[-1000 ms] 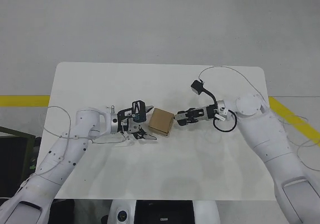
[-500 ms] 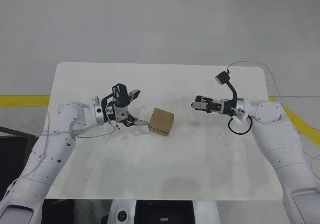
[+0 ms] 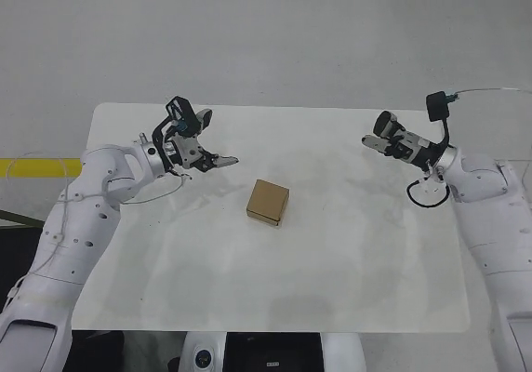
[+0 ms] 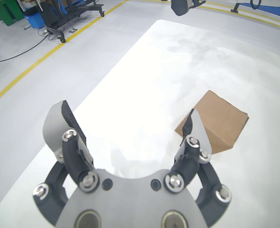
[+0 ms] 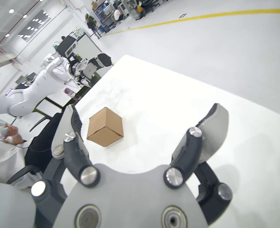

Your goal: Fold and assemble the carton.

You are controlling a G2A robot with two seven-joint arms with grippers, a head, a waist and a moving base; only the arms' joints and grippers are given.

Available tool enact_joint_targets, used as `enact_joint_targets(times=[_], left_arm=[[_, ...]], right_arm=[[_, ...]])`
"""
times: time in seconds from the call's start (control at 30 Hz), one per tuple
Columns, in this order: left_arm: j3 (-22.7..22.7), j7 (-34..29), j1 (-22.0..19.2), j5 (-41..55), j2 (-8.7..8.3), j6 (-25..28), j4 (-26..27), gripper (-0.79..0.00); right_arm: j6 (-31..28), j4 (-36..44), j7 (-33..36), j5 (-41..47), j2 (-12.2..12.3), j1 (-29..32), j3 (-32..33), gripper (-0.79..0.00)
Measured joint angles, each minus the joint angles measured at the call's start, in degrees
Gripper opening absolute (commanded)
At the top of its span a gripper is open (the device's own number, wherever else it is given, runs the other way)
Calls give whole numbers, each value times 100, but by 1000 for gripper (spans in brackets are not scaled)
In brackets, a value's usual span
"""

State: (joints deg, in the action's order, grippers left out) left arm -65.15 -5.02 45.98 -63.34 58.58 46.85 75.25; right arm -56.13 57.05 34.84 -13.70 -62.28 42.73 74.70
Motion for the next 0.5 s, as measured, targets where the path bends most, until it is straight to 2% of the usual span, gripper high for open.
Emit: enact_joint_targets(times=[0.23,0.5], left_arm=[[-110,-63,-234,255,36,-397,-144,0],[-309,-401,-269,515,33,-858,51,0]], right_arm=[[345,270,-1177,-1367,57,150,297,0],[594,555,-1589,-2062,142,236,534,0]])
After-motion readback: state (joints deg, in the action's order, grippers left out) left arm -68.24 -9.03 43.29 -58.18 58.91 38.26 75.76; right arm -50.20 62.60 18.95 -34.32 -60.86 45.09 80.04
